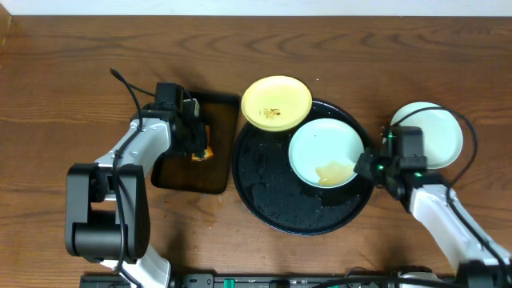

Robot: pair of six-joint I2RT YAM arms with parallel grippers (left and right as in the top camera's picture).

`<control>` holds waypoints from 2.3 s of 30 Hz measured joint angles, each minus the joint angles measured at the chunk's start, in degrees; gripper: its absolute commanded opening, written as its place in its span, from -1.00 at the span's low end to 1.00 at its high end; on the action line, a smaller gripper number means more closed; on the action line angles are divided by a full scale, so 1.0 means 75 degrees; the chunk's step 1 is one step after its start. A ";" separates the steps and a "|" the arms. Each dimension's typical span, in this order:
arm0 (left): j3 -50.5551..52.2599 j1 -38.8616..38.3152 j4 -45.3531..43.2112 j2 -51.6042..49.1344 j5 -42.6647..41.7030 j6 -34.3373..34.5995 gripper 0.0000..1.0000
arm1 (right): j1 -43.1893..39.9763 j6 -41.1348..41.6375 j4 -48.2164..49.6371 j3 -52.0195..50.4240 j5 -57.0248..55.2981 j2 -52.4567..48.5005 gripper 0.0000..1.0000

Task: Clean dirty plates on tray and stack at the side

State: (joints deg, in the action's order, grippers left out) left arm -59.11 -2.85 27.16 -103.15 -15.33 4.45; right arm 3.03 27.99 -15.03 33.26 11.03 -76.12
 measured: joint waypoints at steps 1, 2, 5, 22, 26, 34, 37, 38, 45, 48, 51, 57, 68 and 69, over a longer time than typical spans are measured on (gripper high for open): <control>0.0000 0.0003 0.0000 0.0000 -0.0003 0.0000 -0.61 | -0.0017 -0.0149 0.0000 0.0000 0.0032 0.0152 -0.98; 0.0000 0.0000 0.0000 0.0000 -0.0003 0.0000 -0.61 | -0.0026 -0.0294 0.0000 0.0000 0.0058 0.0268 -0.98; 0.0000 0.0003 0.0000 0.0000 0.0000 0.0000 -0.61 | -0.0029 -0.0723 0.0006 0.0000 0.0157 0.0519 -0.98; 0.0000 0.0000 0.0000 0.0000 0.0000 0.0000 -0.61 | -0.0032 -0.2122 0.0239 0.0105 -0.0221 0.0813 -0.68; 0.0000 0.0003 0.0000 0.0000 0.0000 0.0000 -0.61 | -0.0032 -0.2171 0.0181 0.0117 -0.0210 0.0609 -0.71; 0.0000 0.0000 0.0000 0.0000 0.0000 0.0000 -0.62 | -0.0032 -0.2168 0.0385 0.0122 -0.0009 -0.0831 -0.60; 0.0000 0.0000 0.0000 0.0000 -0.0003 0.0000 -0.61 | -0.0032 -0.2162 0.0638 0.0125 0.0254 -0.1303 -0.62; 0.0000 0.0000 0.0000 0.0000 0.0000 0.0000 -0.61 | -0.0032 -0.2154 0.0714 0.0128 0.0338 -0.1440 -0.71; 0.0000 0.0000 0.0000 0.0000 0.0000 0.0000 -0.61 | -0.0067 -0.1830 0.1032 0.0265 0.0708 -0.1789 -0.98; 0.0000 0.0000 0.0000 0.0000 0.0000 0.0000 -0.61 | -0.0067 -0.1769 0.1358 0.0259 0.0804 -0.1856 -0.98; 0.0000 0.0000 0.0000 0.0000 -0.0003 0.0000 -0.61 | -0.0070 -0.1743 0.1810 0.0245 0.1122 -0.1926 -0.98; 0.0000 0.0003 0.0000 0.0000 0.0000 0.0000 -0.61 | -0.0073 -0.1647 0.2498 0.0245 0.2261 -0.1932 -0.98; 0.0000 0.0000 0.0000 0.0000 0.0000 0.0000 -0.61 | -0.0073 -0.1848 0.2407 0.0251 0.1795 -0.1888 -0.98; 0.0000 0.0000 0.0000 0.0000 0.0000 0.0000 -0.61 | -0.0073 -0.1935 0.2308 0.0262 0.1676 -0.1833 -0.98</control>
State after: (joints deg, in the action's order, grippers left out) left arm -59.11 -2.85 27.16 -103.15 -15.33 4.45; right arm 2.48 13.47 2.28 35.22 23.59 -89.86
